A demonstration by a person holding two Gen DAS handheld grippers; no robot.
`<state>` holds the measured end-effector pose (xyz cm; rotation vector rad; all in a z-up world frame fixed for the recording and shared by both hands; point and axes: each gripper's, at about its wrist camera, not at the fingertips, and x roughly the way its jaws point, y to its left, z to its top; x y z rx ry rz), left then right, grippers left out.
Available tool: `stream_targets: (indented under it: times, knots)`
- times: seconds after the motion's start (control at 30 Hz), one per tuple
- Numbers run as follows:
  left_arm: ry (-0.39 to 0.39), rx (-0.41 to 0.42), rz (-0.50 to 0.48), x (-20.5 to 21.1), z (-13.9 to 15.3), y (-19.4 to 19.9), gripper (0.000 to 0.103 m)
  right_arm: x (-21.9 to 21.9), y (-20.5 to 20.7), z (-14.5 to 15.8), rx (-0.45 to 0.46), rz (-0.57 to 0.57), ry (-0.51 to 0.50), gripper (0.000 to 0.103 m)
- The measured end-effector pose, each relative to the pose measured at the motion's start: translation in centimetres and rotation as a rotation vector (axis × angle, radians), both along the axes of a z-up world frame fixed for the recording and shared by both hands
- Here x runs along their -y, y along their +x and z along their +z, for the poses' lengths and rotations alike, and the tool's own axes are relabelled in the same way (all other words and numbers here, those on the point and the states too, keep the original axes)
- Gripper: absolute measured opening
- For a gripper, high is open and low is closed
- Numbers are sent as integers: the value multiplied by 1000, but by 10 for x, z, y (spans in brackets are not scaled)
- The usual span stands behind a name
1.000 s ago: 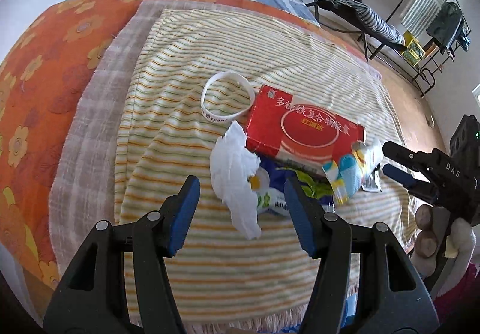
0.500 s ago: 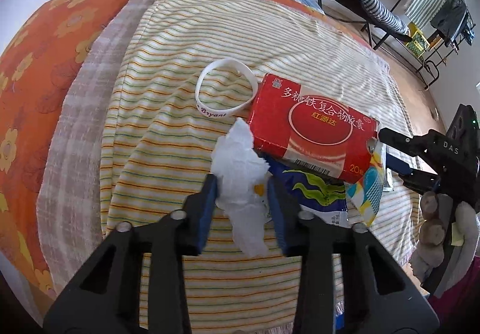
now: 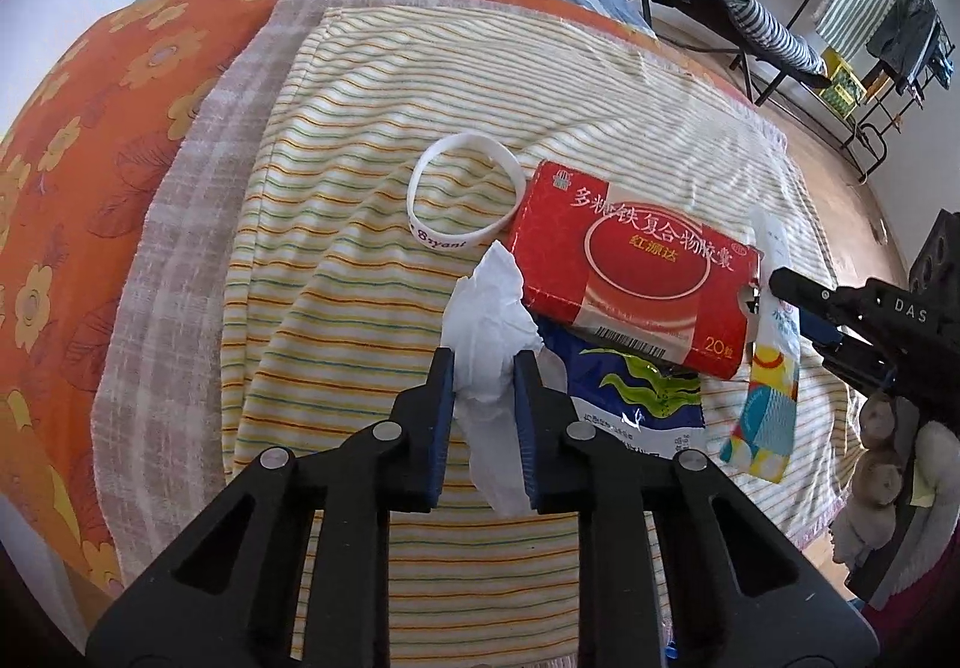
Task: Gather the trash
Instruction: 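Grasp the crumpled tissue with the left tool while the right tool grasps the white tissue pack, then carry the tissue and tissue pack over the blue basket and release both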
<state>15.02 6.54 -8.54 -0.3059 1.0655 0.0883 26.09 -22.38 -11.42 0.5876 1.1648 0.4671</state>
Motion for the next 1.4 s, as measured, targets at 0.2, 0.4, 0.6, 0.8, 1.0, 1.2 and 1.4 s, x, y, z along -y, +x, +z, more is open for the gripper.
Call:
stream_targets:
  times: [0.2, 0.4, 0.6, 0.8, 1.0, 1.2, 1.4]
  knots:
    - [0, 15, 6, -4, 5, -3, 16, 4, -4, 10, 50, 13, -17, 7]
    - [5, 25, 6, -3, 8, -5, 15, 3, -7, 15, 78, 30, -25, 4]
    - [-5, 50, 13, -6, 17, -9, 15, 5, -13, 29, 131, 31, -35, 4]
    - [-27, 82, 31, -13, 29, -16, 15, 6, -22, 50, 195, 43, -35, 4]
    - [-37, 109, 19, -9, 42, -28, 15, 3, -35, 64, 220, 75, -35, 4]
    - [-45, 129, -21, 4, 52, -46, 15, 3, -59, 76, 244, 122, -38, 4]
    - [-53, 135, -74, 25, 57, -65, 15, 5, -93, 86, 277, 176, -56, 4]
